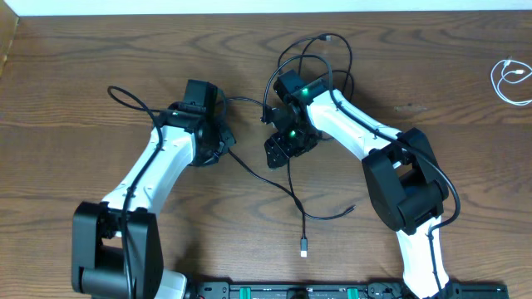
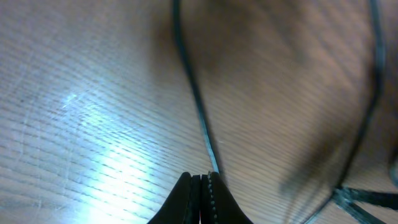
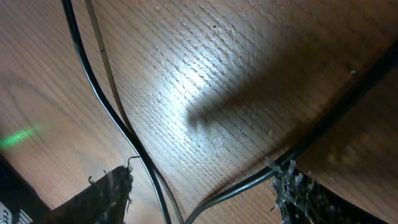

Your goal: Untangle cables

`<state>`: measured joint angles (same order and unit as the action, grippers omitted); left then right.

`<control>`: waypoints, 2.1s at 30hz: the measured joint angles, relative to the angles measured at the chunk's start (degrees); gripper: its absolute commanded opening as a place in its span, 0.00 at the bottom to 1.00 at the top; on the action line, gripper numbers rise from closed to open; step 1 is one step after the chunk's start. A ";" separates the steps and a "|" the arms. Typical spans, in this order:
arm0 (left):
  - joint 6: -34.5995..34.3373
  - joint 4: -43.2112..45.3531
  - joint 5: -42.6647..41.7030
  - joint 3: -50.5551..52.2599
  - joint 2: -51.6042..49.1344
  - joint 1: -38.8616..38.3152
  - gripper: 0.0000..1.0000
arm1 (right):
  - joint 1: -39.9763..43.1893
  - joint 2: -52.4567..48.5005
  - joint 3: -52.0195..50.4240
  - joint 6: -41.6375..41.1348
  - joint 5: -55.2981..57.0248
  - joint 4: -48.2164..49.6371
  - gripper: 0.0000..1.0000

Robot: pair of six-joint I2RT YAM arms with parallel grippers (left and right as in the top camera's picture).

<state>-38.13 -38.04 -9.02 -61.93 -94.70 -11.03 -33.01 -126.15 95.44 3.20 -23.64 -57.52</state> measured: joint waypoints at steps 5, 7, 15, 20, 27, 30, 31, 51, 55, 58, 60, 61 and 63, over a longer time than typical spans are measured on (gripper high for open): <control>-1.49 0.26 -0.87 1.29 -4.02 0.00 0.07 | 0.00 0.00 0.00 0.02 0.00 0.00 0.68; -2.03 0.76 -2.08 1.51 -6.19 0.00 0.07 | 0.00 0.00 0.00 0.02 0.00 -0.02 0.68; -2.80 4.44 -5.77 1.57 -10.40 -0.46 0.07 | -0.02 0.00 -0.02 0.02 0.00 0.11 0.65; -3.89 9.57 -8.87 1.57 -11.21 -1.07 0.07 | -0.70 0.00 -0.02 1.18 0.02 0.39 0.66; -7.19 17.20 -14.16 1.49 -13.22 -3.06 0.08 | -1.97 0.00 -0.02 2.14 0.02 0.39 0.63; -9.53 19.02 -16.22 1.42 -13.92 -3.50 0.08 | -1.95 0.00 -0.02 2.36 0.13 0.39 0.56; -9.88 19.30 -16.52 1.42 -13.97 -3.50 0.07 | -1.95 0.00 -0.02 2.49 0.35 0.39 0.54; -12.70 21.79 -19.82 1.42 -14.88 -3.45 0.08 | -5.38 0.07 -2.01 -18.18 21.24 8.61 0.46; -12.70 21.77 -20.09 1.42 -14.93 -3.45 0.07 | -5.97 0.28 -2.67 -20.35 23.50 10.08 0.38; -12.70 21.77 -20.24 1.42 -14.95 -3.45 0.08 | -6.27 0.28 -2.84 -21.09 24.35 10.97 0.28; -12.70 21.77 -20.26 1.42 -14.97 -3.45 0.07 | -6.67 0.28 -2.93 -21.51 25.27 11.39 0.16; -12.68 21.75 -20.26 1.42 -14.97 -3.45 0.07 | -6.80 0.28 -2.97 -21.92 25.59 11.50 0.13; -12.33 21.75 -20.26 1.42 -14.99 -3.45 0.08 | -6.99 0.28 -3.04 -22.14 26.14 11.67 0.02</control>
<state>-50.46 -16.29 -29.28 -60.51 -109.69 -14.48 -40.01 -125.86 92.40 -18.94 2.50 -45.84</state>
